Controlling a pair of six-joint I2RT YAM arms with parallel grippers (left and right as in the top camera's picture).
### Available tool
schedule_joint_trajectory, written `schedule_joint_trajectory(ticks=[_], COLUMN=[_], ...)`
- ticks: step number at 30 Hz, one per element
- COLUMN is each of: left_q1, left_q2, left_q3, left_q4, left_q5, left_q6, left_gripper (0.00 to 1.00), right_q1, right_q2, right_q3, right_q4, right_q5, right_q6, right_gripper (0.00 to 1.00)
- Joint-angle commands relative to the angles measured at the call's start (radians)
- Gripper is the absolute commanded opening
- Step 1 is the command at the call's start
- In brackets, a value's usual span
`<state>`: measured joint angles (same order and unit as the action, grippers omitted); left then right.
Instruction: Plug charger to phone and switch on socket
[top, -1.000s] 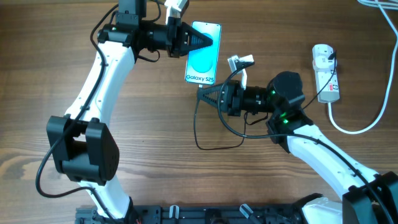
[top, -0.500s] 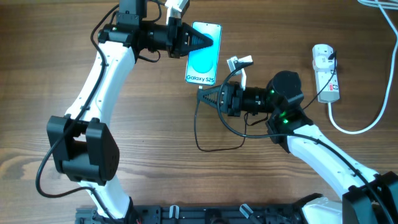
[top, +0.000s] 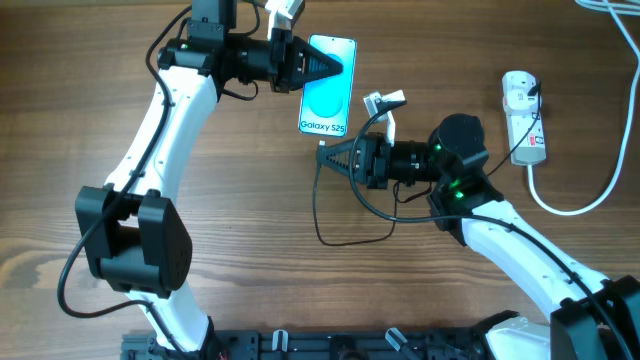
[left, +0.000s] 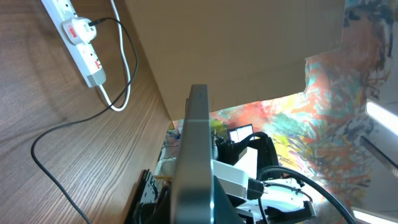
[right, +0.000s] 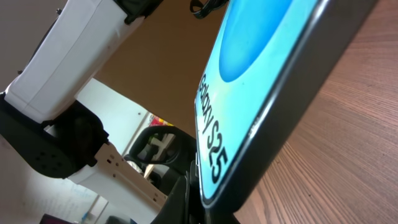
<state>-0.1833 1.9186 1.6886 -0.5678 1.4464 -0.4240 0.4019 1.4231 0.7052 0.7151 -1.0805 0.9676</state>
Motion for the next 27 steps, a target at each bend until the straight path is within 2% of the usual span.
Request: schedule_joint_trajectory(ticks=[1,27], left_q1=[-0.005,-0.029], left_q2=[-0.023,-0.023], left_q3=[0.019,0.019], left_q4=[0.003,0.0], left_q5=[0.018,0.03], left_q6=[0.024,0.027], left_gripper=[0.04,0.04], right_q1=[-0.007,-0.007], right_q2=[0.008,0.008], right_q3=[-0.003,-0.003], right_q4=[0.006,0.006], right_q5=[-0.016,0.038], right_q6=[0.003,0.003], right_gripper=[0.05,0.05])
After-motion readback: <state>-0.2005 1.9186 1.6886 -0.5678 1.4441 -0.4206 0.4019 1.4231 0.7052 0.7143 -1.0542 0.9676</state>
